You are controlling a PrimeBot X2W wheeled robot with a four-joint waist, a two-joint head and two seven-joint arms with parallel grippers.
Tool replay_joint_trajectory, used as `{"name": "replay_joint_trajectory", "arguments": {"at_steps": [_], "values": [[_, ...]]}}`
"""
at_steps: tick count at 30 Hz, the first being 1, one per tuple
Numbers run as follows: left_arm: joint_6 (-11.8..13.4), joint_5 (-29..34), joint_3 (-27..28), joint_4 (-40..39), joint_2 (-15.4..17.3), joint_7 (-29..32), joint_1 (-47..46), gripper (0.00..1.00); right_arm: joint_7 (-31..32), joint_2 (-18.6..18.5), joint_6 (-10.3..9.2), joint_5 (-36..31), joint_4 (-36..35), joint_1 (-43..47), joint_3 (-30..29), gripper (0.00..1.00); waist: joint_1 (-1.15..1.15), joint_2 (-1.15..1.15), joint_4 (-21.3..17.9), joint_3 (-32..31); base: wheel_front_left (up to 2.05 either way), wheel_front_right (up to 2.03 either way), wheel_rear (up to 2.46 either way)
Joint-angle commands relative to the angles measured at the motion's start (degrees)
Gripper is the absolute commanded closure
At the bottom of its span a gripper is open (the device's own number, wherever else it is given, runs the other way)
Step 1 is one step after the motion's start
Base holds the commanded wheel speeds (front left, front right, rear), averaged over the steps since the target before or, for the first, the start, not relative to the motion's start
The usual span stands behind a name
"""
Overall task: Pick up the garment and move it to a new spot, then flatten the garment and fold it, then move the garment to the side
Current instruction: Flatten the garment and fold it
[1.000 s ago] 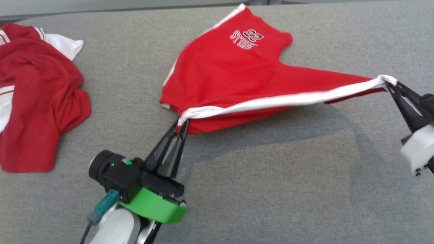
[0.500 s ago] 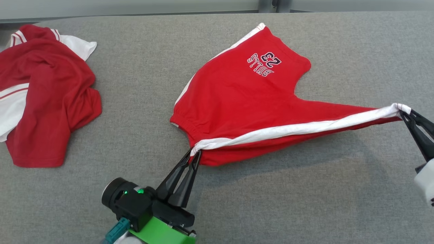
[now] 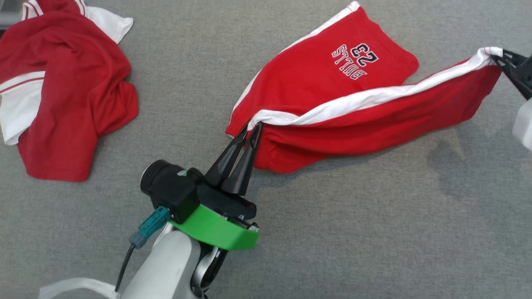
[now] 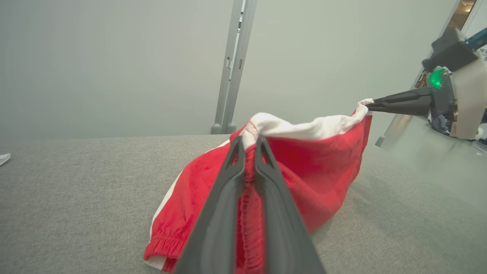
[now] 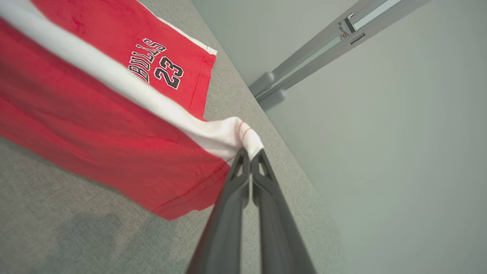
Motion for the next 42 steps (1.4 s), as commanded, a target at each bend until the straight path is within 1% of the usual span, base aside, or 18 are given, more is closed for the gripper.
{"name": "replay_joint_trajectory", "arguments": {"at_steps": [1,2,3,6,13,16,18,21,26,29,30,31,32,33,34,36,38,42], "values": [[-0.1,-0.5,-0.2,0.3,-0.1,-0.1,-1.2,1.00,0.3,-0.5,-0.10,0.8,0.9,-2.5,1.6,1.00,0.00,-0.01,2.7,2.7,0.00,0.00,0.00],[-0.1,-1.7,-1.7,1.5,-1.1,-0.1,-3.0,1.00,1.1,-2.1,-0.10,1.8,3.2,-9.1,7.5,1.00,0.00,-0.01,4.4,3.7,0.00,0.00,0.00],[-0.1,-2.1,-2.2,1.8,-1.4,-0.1,-4.0,1.00,1.5,-2.8,-0.10,1.9,4.3,-12.6,10.3,1.00,0.00,-0.01,5.2,4.1,0.00,0.00,0.00],[-0.1,-4.0,-3.8,3.1,-2.1,-0.1,-6.3,1.00,2.2,-3.1,-0.10,2.9,7.0,-22.1,18.1,1.00,0.00,-0.01,7.2,5.2,0.00,0.00,0.00],[0.1,-7.9,-5.9,6.2,-3.3,0.0,-11.3,1.00,1.9,-0.7,-0.11,5.2,14.9,-41.2,33.9,1.00,0.00,-0.01,11.3,7.4,0.00,0.00,0.00],[0.0,-11.2,-7.2,7.2,-3.4,0.2,-13.3,1.00,1.7,0.3,-0.11,6.7,18.0,-47.9,39.9,1.00,0.00,-0.01,12.8,8.4,0.00,0.00,0.00],[0.3,-13.4,-8.3,7.9,-3.4,0.2,-14.7,1.00,2.2,1.2,-0.11,7.2,19.4,-51.0,41.9,1.00,0.00,-0.01,13.6,9.2,0.00,0.00,0.00],[1.5,-16.7,-10.1,9.0,-3.4,0.1,-17.3,1.00,2.9,2.2,-0.11,8.2,21.4,-53.6,42.7,1.00,0.00,-0.01,14.6,10.7,0.00,0.00,0.00],[3.0,-21.7,-13.2,11.6,-3.5,0.0,-22.0,1.00,5.5,2.9,-0.11,8.7,23.1,-53.7,42.7,1.00,0.00,-0.01,15.7,13.2,0.00,0.00,0.00],[3.6,-23.5,-14.5,13.2,-3.5,-0.1,-24.8,1.00,5.6,2.8,-0.11,9.3,23.7,-53.6,42.7,1.00,0.00,-0.01,16.2,14.3,0.00,0.00,0.00],[4.0,-24.1,-14.5,13.6,-3.5,-0.1,-25.7,0.75,5.4,2.9,-0.10,9.4,23.9,-53.7,42.7,1.00,0.00,-0.01,16.3,14.5,0.00,0.00,0.00],[4.5,-24.4,-14.1,13.8,-3.5,-0.1,-26.5,0.23,5.3,3.1,-0.10,9.7,24.2,-53.8,42.7,1.00,0.00,-0.01,16.3,14.8,0.00,0.00,0.00],[5.0,-24.2,-13.4,13.8,-3.5,-0.1,-27.4,0.13,4.8,3.5,-0.10,10.2,24.5,-54.3,42.7,1.00,0.00,-0.01,16.3,15.1,0.00,0.00,0.00],[5.5,-24.6,-13.0,14.2,-3.4,-0.1,-27.6,0.00,4.0,3.9,-0.10,10.0,24.7,-54.7,42.7,0.58,0.00,-0.01,16.3,15.3,0.00,0.00,0.00],[6.1,-24.4,-12.7,14.7,-3.4,-0.1,-28.0,0.00,3.1,4.3,-0.11,10.2,25.1,-55.1,42.7,0.00,0.00,-0.01,16.3,15.6,0.00,0.00,0.00],[7.1,-24.9,-12.7,16.3,-3.4,0.0,-28.8,0.00,1.8,5.2,-0.10,10.2,26.3,-55.0,42.8,0.00,0.00,-0.01,16.2,15.9,0.00,0.00,0.00],[7.5,-24.7,-12.5,16.7,-3.5,0.0,-29.5,0.00,1.0,5.7,-0.10,10.2,26.9,-55.2,42.7,0.00,0.00,-0.01,16.1,16.1,0.00,0.00,0.00],[8.0,-24.8,-11.1,17.6,-3.4,0.0,-29.9,0.00,-2.6,7.7,-0.11,11.3,31.1,-56.9,42.4,0.00,0.00,-0.01,15.5,16.0,0.00,0.00,0.00]]}}
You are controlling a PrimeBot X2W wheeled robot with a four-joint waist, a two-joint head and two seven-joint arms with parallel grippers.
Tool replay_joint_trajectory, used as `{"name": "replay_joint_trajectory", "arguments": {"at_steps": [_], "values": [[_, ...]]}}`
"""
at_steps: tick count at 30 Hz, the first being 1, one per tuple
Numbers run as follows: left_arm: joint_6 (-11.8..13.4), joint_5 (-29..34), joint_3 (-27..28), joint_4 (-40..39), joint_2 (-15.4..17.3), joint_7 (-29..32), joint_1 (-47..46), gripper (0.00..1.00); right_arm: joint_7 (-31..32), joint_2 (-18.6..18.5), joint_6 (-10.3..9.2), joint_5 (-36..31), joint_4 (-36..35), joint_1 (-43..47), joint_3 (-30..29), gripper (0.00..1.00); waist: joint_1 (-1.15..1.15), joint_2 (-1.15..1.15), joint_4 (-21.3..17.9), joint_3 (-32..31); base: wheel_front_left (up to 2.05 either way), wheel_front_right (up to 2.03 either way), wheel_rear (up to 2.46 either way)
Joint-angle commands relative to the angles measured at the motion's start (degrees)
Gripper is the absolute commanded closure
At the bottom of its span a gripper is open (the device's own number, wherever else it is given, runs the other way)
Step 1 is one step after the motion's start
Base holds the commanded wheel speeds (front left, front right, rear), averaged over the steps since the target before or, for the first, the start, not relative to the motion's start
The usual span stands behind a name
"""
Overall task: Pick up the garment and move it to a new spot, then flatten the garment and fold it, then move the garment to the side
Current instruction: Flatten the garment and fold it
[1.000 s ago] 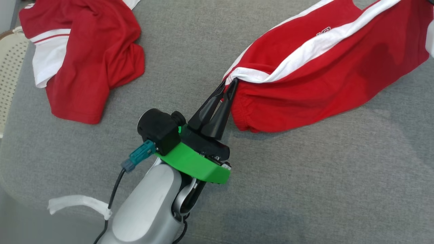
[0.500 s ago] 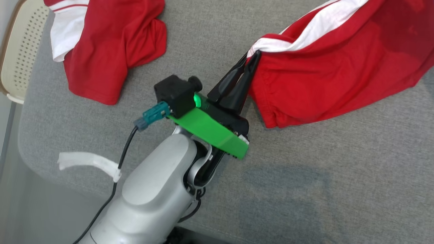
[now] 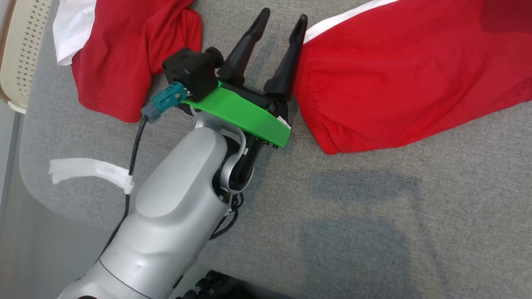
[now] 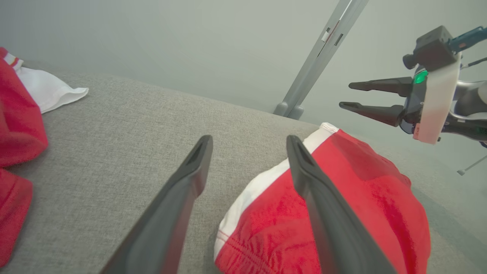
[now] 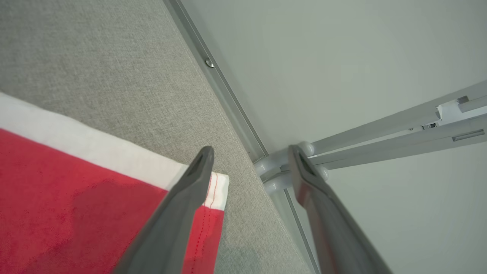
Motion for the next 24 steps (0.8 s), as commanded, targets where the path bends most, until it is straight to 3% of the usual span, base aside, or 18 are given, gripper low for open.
{"name": "replay_joint_trajectory", "arguments": {"at_steps": [1,5,10,15,20,24], "values": [[0.2,0.6,0.9,-0.1,0.1,0.0,-0.4,0.00,-1.2,0.4,-0.12,0.6,1.6,-0.6,-0.8,0.00,-0.01,0.00,-0.3,-0.4,0.00,0.00,0.00],[1.4,4.8,5.6,-2.6,0.2,0.0,2.3,0.00,-5.4,1.9,-0.12,3.0,6.2,1.7,-5.3,0.00,-0.01,0.00,-1.3,-2.0,0.00,0.00,0.00],[2.8,16.5,13.5,-9.8,0.1,0.0,8.5,0.00,-12.5,6.5,-0.10,6.8,13.1,9.1,-18.0,0.00,-0.01,0.00,-3.0,-5.5,0.00,0.00,0.00],[4.2,23.3,20.5,-18.0,0.1,0.0,17.6,0.00,-20.4,11.8,-0.11,5.8,19.5,18.7,-29.9,0.00,-0.01,0.00,-4.5,-9.0,0.00,0.00,0.00],[3.1,27.7,23.1,-22.6,0.2,0.0,25.5,0.00,-23.1,16.8,-0.10,4.1,26.3,26.9,-38.8,0.00,-0.01,0.00,-5.0,-11.7,0.00,0.00,0.00],[0.4,30.6,23.0,-23.7,0.2,0.0,30.7,0.00,-22.8,19.7,-0.10,2.8,31.2,31.1,-44.4,0.00,-0.01,0.00,-4.8,-12.9,0.00,0.00,0.00]]}}
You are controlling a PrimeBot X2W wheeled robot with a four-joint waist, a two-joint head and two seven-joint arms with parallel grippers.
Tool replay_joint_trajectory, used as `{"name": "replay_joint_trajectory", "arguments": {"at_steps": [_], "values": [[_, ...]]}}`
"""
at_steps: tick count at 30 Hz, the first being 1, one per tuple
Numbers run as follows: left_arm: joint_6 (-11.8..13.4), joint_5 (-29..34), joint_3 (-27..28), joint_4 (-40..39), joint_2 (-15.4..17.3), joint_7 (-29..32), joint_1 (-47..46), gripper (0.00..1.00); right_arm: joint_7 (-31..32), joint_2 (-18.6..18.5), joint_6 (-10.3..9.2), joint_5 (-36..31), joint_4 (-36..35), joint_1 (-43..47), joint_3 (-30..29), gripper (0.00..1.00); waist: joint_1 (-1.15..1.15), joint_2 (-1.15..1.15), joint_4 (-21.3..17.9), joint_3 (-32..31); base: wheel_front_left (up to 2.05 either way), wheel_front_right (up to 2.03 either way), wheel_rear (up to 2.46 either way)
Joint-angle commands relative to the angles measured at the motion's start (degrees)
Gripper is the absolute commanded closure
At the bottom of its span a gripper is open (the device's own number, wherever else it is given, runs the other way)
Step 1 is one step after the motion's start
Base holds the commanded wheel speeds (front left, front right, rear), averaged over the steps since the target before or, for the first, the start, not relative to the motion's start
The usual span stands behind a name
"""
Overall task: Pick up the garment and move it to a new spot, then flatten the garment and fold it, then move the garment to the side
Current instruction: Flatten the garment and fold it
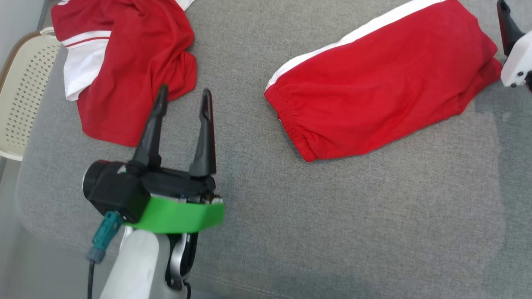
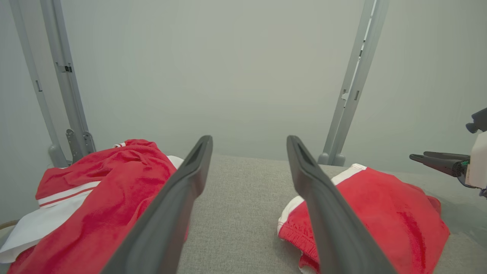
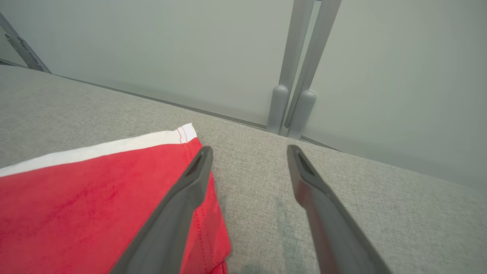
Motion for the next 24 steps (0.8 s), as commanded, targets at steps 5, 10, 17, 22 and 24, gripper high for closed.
{"name": "replay_joint_trajectory", "arguments": {"at_steps": [5,10,17,22,24], "values": [[-2.6,2.8,0.1,-0.9,0.2,0.0,5.5,0.00,0.4,2.7,-0.08,-2.6,5.1,3.5,-5.2,0.00,0.00,0.00,0.2,-1.7,0.00,0.00,0.00],[-3.6,2.9,-0.5,-0.6,0.2,0.0,6.9,0.00,1.2,4.7,-0.08,-4.8,7.8,6.1,-7.3,0.00,0.00,0.00,0.9,-1.8,0.00,0.00,0.00],[-2.8,2.4,-1.9,-0.4,0.2,0.0,5.9,0.00,1.9,6.9,-0.08,-5.1,9.0,9.1,-9.5,0.00,0.00,0.00,1.1,-1.9,0.00,0.00,0.00],[-2.7,2.1,-2.6,-0.2,0.2,0.0,5.4,0.00,2.3,8.1,-0.08,-6.0,9.5,10.3,-10.6,1.00,0.00,0.00,0.9,-1.8,0.00,0.00,0.00],[-2.8,2.3,-2.6,0.0,0.2,0.0,5.3,0.00,2.1,8.3,-0.09,-6.5,9.4,10.7,-11.0,1.00,0.00,0.00,0.8,-1.9,0.00,0.00,0.00]]}}
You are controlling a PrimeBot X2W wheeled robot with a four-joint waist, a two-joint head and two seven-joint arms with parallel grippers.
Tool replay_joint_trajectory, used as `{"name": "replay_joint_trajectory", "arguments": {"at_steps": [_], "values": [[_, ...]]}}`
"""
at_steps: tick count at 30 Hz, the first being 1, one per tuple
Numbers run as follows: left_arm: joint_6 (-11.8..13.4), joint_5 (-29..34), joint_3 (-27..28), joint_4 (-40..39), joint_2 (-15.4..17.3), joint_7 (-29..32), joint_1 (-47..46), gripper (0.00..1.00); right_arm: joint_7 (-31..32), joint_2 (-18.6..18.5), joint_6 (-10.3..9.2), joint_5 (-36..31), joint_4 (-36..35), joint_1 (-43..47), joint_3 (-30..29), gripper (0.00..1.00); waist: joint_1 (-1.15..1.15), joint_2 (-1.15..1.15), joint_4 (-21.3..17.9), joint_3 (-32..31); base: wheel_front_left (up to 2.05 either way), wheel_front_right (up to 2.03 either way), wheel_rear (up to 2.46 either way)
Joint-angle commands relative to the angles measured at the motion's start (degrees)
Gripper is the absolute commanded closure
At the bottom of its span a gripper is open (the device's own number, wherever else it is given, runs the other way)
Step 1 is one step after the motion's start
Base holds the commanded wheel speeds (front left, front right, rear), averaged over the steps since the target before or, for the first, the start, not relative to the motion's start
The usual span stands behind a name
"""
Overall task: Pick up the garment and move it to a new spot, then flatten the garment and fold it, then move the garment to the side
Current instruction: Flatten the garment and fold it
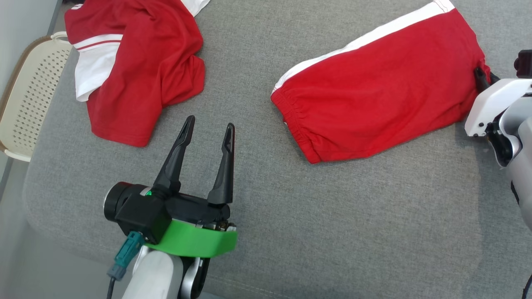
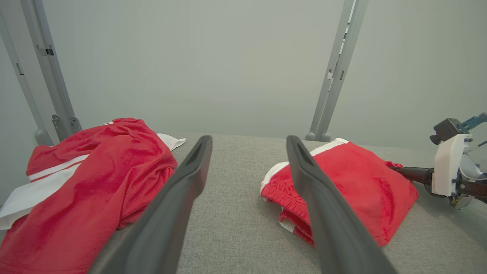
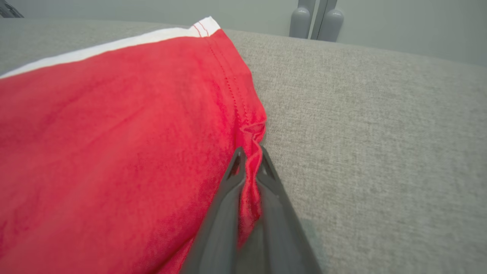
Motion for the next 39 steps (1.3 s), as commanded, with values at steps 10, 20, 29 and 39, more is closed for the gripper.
{"name": "replay_joint_trajectory", "arguments": {"at_steps": [10,20,29,39], "values": [[-1.2,2.7,0.6,2.4,0.2,0.0,1.0,0.00,-5.5,3.7,-0.14,-0.6,0.7,8.0,-7.7,1.00,0.00,0.00,-2.8,-3.8,0.00,0.00,0.00],[-2.4,4.5,2.6,5.5,0.2,0.0,3.7,0.00,-9.3,9.4,-0.13,-5.0,-6.0,19.1,-16.5,1.00,0.00,0.00,-6.1,-8.4,0.00,0.00,0.00],[-3.2,5.2,4.7,7.4,0.2,0.0,5.8,0.00,-4.3,16.2,-0.12,-16.0,-21.6,30.9,-28.0,1.00,0.00,0.00,-8.4,-11.7,0.00,0.00,0.00],[-2.6,2.5,6.4,8.6,0.2,0.0,6.1,0.00,3.5,19.9,-0.11,-23.6,-41.5,39.7,-32.7,0.00,0.00,0.00,-10.1,-12.2,0.00,0.00,0.00]]}}
